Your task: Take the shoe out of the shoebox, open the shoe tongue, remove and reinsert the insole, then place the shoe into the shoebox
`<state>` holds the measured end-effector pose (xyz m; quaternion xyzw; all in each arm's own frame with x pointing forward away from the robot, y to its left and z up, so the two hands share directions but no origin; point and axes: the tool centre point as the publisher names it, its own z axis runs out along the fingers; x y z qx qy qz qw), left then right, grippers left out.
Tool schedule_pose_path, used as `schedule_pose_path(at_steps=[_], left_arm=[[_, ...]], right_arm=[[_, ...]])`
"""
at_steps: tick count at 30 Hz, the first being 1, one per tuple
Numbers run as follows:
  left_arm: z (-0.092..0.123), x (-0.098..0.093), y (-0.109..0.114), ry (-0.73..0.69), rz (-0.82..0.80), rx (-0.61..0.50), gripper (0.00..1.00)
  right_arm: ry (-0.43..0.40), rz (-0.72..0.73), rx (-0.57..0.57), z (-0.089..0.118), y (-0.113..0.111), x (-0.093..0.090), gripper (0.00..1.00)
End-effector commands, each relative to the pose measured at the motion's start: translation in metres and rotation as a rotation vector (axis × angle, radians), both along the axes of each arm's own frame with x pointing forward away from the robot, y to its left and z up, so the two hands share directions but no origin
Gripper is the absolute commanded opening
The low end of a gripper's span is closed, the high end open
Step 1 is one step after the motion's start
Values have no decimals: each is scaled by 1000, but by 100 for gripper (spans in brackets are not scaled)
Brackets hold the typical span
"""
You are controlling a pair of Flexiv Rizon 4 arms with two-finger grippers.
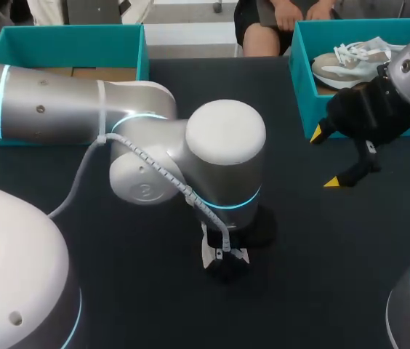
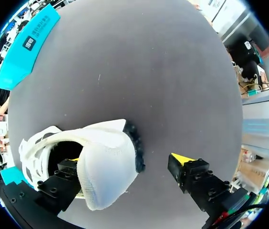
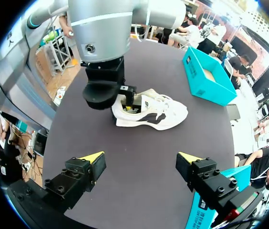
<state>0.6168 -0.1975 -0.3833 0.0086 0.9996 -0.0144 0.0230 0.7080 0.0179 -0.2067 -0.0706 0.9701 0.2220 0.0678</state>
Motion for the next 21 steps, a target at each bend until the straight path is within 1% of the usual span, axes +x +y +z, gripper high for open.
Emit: schedule_pose_path(at_steps=[1, 2, 3, 5, 6, 7, 9, 10, 11, 13, 14, 15, 19, 21], left_arm=[[-9, 4, -7, 34, 5, 12, 78], [-9, 5, -7, 37, 7, 12, 77], [-10, 5, -7, 36, 7, 15, 69], [-11, 5, -7, 45, 10, 17, 63], [-11, 5, -6, 46, 9, 18, 53], [-12, 5, -6, 52, 10, 19, 49], [-13, 5, -4, 63, 12, 21, 45], [-13, 5, -4, 68, 17, 21, 36], [-14, 5, -3, 77, 20, 24, 33], [-16, 5, -2, 107, 30, 27, 11], [-16, 6, -1, 125, 33, 30, 7], [-16, 6, -1, 137, 35, 31, 0], [-12, 4, 4, 210, 48, 39, 0], [-3, 3, 8, 231, 67, 59, 0]], right_arm=[[0, -1, -3, -1, 1, 0, 100], [0, -1, -3, -1, 1, 0, 100], [0, -1, -3, -1, 1, 0, 100], [0, -1, -3, -1, 1, 0, 100], [0, -1, -3, -1, 1, 0, 100], [0, -1, -3, -1, 1, 0, 100], [0, -1, -3, -1, 1, 0, 100], [0, -1, -3, -1, 1, 0, 100], [0, -1, -3, -1, 1, 0, 100], [0, -1, -3, -1, 1, 0, 100], [0, -1, -3, -1, 1, 0, 100], [0, -1, -3, -1, 1, 0, 100], [0, -1, -3, -1, 1, 0, 100], [0, -1, -3, -1, 1, 0, 100]])
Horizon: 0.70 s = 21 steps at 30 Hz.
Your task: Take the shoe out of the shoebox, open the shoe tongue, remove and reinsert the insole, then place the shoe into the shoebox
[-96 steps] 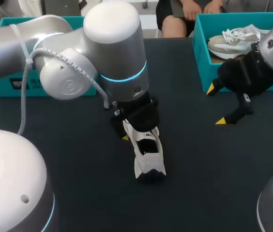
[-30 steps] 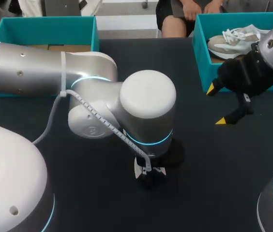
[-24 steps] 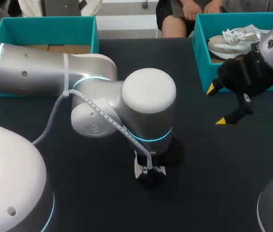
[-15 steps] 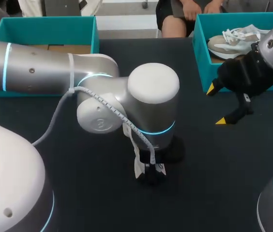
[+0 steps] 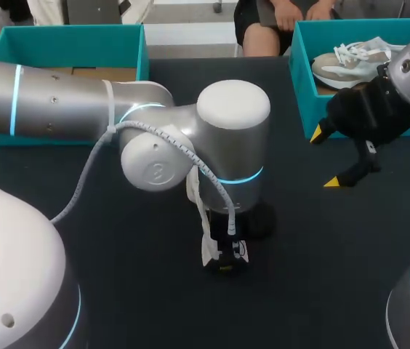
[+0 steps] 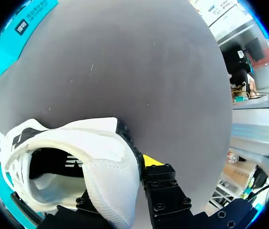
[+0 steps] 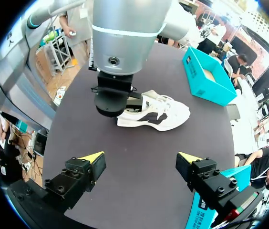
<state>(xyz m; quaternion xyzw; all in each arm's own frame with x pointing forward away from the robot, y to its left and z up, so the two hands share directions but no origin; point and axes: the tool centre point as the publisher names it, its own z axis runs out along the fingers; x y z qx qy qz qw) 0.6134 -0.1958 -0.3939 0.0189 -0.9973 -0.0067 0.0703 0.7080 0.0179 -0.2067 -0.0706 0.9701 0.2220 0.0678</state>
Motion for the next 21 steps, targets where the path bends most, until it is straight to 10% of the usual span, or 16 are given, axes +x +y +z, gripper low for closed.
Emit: schedule_pose_path(at_steps=[1, 21], left_arm=[[15, 4, 10, 60, 16, 16, 0], [203, 4, 63, 87, -56, 1, 0]], right_arm=[[0, -1, -3, -1, 1, 0, 100], [0, -1, -3, -1, 1, 0, 100]])
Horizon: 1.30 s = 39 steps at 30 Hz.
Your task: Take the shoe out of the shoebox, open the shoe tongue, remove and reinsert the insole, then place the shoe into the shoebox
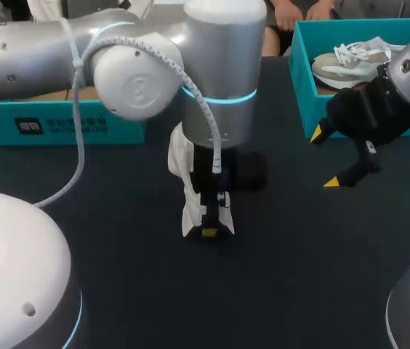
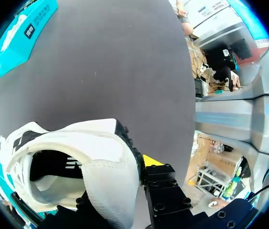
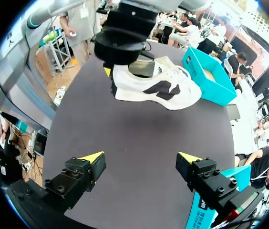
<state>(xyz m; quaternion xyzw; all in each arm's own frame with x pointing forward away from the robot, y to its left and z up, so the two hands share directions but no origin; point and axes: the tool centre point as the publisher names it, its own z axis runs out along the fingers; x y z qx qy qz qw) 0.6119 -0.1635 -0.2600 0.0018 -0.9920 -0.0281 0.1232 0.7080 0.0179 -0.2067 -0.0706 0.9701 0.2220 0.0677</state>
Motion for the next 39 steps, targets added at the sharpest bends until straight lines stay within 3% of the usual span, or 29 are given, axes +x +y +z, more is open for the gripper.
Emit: schedule_pose_path(at_steps=[1, 4, 29, 39], left_arm=[[78, 4, 33, -26, -34, -46, 0], [103, 1, 40, -35, -71, -82, 0], [103, 1, 40, -35, -71, -82, 0], [125, 36, 87, -30, -105, -51, 0]], right_arm=[[0, -1, -3, -1, 1, 0, 100], [0, -1, -3, -1, 1, 0, 100], [0, -1, -3, -1, 1, 0, 100], [0, -1, -3, -1, 1, 0, 100]])
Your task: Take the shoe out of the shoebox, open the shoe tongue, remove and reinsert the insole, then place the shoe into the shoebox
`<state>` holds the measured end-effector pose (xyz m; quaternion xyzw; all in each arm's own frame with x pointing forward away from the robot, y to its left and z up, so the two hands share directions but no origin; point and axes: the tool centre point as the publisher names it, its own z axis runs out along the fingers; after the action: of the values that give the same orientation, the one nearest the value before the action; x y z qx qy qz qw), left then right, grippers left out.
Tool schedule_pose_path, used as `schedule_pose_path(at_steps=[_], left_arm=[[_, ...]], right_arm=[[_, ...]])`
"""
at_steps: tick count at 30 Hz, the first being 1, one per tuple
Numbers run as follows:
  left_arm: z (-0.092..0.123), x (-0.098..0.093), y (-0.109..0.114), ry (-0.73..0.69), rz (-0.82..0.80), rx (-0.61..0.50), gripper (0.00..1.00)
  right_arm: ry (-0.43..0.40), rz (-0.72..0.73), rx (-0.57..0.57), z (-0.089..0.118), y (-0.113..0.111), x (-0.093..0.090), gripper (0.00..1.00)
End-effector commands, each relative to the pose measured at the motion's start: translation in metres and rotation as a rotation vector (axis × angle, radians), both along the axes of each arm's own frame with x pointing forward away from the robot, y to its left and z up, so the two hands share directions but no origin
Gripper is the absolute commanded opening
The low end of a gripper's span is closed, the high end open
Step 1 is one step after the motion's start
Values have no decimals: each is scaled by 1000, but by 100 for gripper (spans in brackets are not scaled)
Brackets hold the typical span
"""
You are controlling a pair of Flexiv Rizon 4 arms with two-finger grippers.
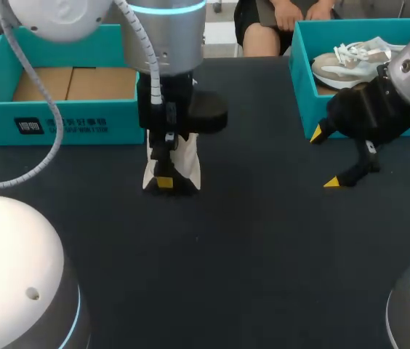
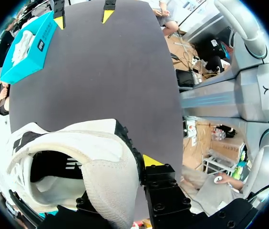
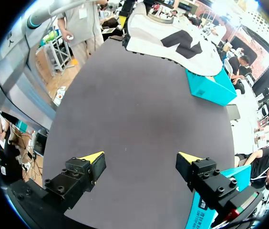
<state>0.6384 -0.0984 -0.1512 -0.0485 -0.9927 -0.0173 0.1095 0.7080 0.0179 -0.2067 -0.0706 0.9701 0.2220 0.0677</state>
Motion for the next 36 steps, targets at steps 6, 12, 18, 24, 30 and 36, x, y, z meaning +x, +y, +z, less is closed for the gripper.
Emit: schedule_pose_path(at_steps=[6, 12, 18, 24, 30, 36], left_arm=[[29, 40, 64, 30, -61, -40, 0], [32, 77, 112, 27, -75, -52, 0], [36, 120, 165, 11, -105, -35, 0], [47, 172, 228, 11, -24, -30, 0], [51, 184, 248, 12, -45, 11, 0], [51, 184, 248, 12, -45, 11, 0]], right_arm=[[0, -1, -3, -1, 1, 0, 100], [0, -1, -3, -1, 1, 0, 100], [0, -1, -3, -1, 1, 0, 100], [0, -1, -3, -1, 1, 0, 100], [0, -1, -3, -1, 1, 0, 100], [0, -1, -3, -1, 1, 0, 100]])
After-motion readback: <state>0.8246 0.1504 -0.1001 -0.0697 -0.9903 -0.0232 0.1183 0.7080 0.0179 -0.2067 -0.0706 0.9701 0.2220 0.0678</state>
